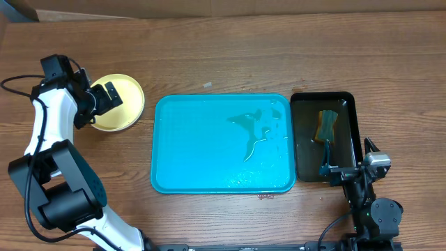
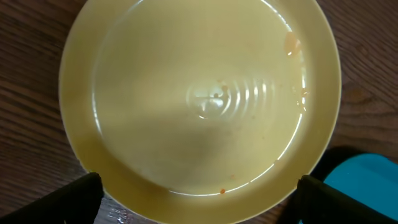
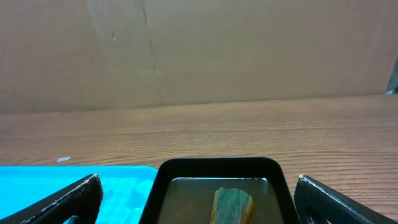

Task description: Clean dirty plates on tray and stack at the side

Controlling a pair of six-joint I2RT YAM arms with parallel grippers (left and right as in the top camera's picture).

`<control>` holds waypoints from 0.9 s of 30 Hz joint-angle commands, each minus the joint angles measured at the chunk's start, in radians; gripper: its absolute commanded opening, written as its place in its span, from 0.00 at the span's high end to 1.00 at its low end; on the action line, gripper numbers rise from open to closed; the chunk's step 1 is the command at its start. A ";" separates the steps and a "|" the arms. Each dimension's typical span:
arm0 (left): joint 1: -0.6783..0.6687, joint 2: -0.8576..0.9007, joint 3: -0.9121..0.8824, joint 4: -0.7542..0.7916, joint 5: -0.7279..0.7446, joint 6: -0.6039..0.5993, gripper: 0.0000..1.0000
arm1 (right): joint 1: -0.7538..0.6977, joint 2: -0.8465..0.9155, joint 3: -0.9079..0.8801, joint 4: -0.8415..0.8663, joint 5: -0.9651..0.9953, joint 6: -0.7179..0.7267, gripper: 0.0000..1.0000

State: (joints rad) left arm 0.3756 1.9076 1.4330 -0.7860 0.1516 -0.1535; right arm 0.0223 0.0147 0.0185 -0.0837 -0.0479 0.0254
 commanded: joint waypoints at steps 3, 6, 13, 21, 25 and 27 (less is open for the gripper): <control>-0.128 -0.087 0.005 0.001 -0.003 0.012 0.00 | 0.006 -0.012 -0.011 0.003 0.002 -0.007 0.00; -0.229 -0.172 0.005 0.001 -0.003 0.012 0.00 | 0.006 -0.012 -0.011 0.003 0.002 -0.007 0.00; -0.435 -0.422 0.005 0.001 -0.003 0.012 0.00 | 0.006 -0.012 -0.011 0.003 0.002 -0.007 0.00; -0.497 -0.706 0.004 -0.003 -0.118 0.088 0.00 | 0.006 -0.012 -0.011 0.003 0.002 -0.007 0.00; -0.493 -0.813 0.001 -0.003 -0.160 0.087 0.00 | 0.006 -0.012 -0.011 0.003 0.002 -0.007 0.00; -0.493 -0.860 -0.002 -0.005 -0.164 0.088 0.00 | 0.006 -0.012 -0.011 0.003 0.002 -0.007 0.00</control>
State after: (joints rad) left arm -0.1226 1.1023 1.4326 -0.7879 0.0383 -0.0959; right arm 0.0223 0.0147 0.0185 -0.0834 -0.0479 0.0254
